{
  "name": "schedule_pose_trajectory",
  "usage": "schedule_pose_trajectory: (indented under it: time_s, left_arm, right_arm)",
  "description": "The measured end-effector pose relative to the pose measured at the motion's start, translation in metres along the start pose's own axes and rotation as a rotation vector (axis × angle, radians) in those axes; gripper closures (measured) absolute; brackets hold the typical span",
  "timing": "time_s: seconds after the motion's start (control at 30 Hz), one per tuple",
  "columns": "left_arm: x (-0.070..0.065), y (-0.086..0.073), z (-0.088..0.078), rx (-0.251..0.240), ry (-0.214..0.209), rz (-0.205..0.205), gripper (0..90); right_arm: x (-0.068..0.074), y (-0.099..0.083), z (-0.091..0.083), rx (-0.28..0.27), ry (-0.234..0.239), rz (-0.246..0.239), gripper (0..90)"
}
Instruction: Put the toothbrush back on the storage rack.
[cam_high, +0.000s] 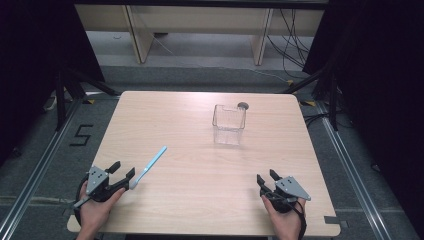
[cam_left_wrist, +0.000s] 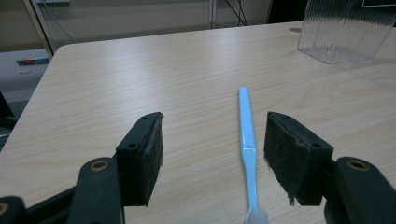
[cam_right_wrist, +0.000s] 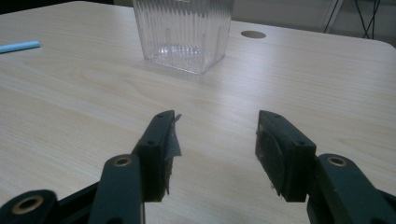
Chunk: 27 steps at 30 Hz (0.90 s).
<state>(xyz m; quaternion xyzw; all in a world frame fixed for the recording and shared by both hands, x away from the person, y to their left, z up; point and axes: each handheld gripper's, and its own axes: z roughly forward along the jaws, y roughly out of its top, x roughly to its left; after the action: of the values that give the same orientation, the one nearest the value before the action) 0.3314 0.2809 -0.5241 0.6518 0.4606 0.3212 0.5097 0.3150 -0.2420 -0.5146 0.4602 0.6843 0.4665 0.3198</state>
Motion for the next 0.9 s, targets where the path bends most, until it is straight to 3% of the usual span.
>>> schedule_pose_trajectory:
  time_s: [0.07, 0.1, 0.17, 0.2, 0.27, 0.3, 0.4, 0.43, 0.47, 0.5, 0.6, 0.67, 0.7, 0.77, 0.8, 0.83, 0.87, 0.9]
  left_arm:
    - [0.000, 0.000, 0.001, 0.012, -0.012, -0.008, 37.3]
    - [0.001, 0.002, 0.002, 0.028, -0.026, -0.028, 37.3]
    - [0.001, 0.010, 0.002, 0.066, -0.064, -0.093, 37.3]
    - [0.001, 0.014, 0.002, 0.077, -0.068, -0.089, 38.0]
    - [-0.001, 0.022, 0.002, 0.103, -0.051, -0.057, 39.2]
    - [-0.002, 0.026, 0.003, 0.118, -0.050, -0.042, 39.2]
    - [-0.003, 0.033, 0.007, 0.138, -0.059, -0.026, 38.7]
    - [-0.003, 0.039, 0.010, 0.188, -0.055, -0.015, 38.3]
    - [-0.003, 0.039, 0.010, 0.188, -0.055, -0.015, 37.9]
    - [-0.003, 0.042, 0.012, 0.226, -0.060, -0.006, 37.9]
    - [-0.003, 0.055, 0.018, 0.307, -0.069, 0.021, 36.6]
    - [-0.003, 0.062, 0.022, 0.357, -0.080, 0.045, 36.5]
    - [-0.003, 0.062, 0.022, 0.357, -0.080, 0.045, 36.4]
    - [-0.002, 0.070, 0.028, 0.440, -0.106, 0.090, 36.5]
    - [-0.003, 0.073, 0.033, 0.483, -0.110, 0.105, 36.7]
    - [-0.006, 0.074, 0.037, 0.503, -0.114, 0.102, 36.6]
    - [-0.006, 0.076, 0.039, 0.534, -0.118, 0.120, 36.2]
    - [-0.006, 0.076, 0.039, 0.534, -0.118, 0.120, 36.2]
  right_arm:
    - [-0.001, 0.000, 0.000, 0.011, -0.001, -0.004, 47.5]
    - [-0.001, 0.000, 0.001, -0.005, 0.007, -0.005, 47.1]
    - [-0.001, 0.001, 0.000, 0.014, 0.002, 0.014, 46.8]
    - [-0.002, 0.001, 0.000, 0.008, -0.008, -0.002, 46.9]
    - [-0.003, 0.001, 0.000, 0.012, 0.002, -0.001, 46.9]
    - [-0.002, 0.001, 0.000, 0.021, 0.008, 0.025, 46.9]
    - [-0.002, 0.001, -0.001, 0.021, 0.005, 0.014, 46.8]
    - [0.001, 0.001, -0.001, 0.036, 0.007, 0.043, 46.8]
    - [0.001, 0.001, -0.001, 0.039, 0.009, 0.047, 46.8]
    - [0.001, 0.001, -0.001, 0.039, 0.009, 0.047, 46.8]
    - [-0.002, 0.001, 0.002, 0.020, 0.028, 0.027, 46.8]
    - [-0.003, 0.001, 0.002, 0.019, 0.003, 0.008, 46.6]
    - [-0.003, 0.001, 0.002, 0.019, 0.003, 0.008, 46.6]
    - [-0.002, 0.002, 0.002, 0.044, 0.018, 0.031, 46.5]
    - [-0.004, 0.001, 0.003, 0.027, 0.021, 0.016, 46.4]
    - [-0.005, 0.002, 0.002, 0.038, 0.015, 0.019, 46.3]
    - [-0.006, 0.002, 0.002, 0.033, 0.025, 0.038, 46.1]
    - [-0.005, 0.001, 0.003, 0.033, 0.041, 0.063, 45.9]
